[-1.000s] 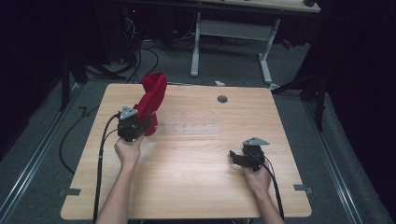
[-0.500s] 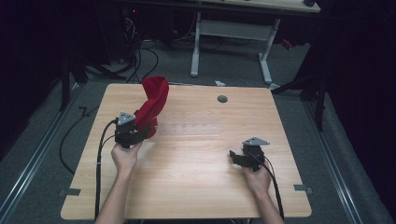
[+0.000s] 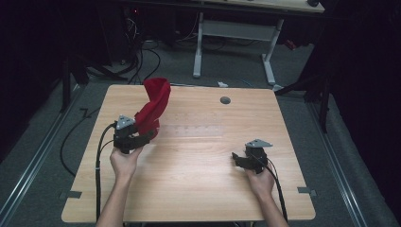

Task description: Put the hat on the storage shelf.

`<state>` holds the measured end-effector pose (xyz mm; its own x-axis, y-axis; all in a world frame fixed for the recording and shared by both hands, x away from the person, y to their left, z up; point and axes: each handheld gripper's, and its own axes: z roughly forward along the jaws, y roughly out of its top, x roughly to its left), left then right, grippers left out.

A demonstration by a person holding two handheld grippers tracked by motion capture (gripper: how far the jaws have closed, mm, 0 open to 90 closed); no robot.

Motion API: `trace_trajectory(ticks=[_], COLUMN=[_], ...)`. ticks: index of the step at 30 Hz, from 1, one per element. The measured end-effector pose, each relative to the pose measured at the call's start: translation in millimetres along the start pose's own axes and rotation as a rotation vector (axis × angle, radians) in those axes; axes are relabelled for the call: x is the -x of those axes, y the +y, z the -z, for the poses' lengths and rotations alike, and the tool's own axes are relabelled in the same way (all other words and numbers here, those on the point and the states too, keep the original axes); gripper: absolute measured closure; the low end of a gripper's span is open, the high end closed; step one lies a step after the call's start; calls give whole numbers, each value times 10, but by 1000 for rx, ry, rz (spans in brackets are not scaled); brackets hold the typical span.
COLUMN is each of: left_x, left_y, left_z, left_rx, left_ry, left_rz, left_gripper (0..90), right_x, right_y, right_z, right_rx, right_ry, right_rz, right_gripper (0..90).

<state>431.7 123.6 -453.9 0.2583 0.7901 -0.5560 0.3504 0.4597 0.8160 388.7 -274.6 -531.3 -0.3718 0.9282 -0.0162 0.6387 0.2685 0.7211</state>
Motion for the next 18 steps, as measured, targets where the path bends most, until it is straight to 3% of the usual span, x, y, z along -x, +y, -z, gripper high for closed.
trace_trajectory(ticks=[18], left_x=[-65], left_y=[23], left_z=[245], left_rx=[7], left_ry=[18], left_rz=[2], left_gripper=[393], right_x=[1], right_y=[0], right_z=[0], right_rx=[0], right_ry=[0], right_rz=[2], right_gripper=[320])
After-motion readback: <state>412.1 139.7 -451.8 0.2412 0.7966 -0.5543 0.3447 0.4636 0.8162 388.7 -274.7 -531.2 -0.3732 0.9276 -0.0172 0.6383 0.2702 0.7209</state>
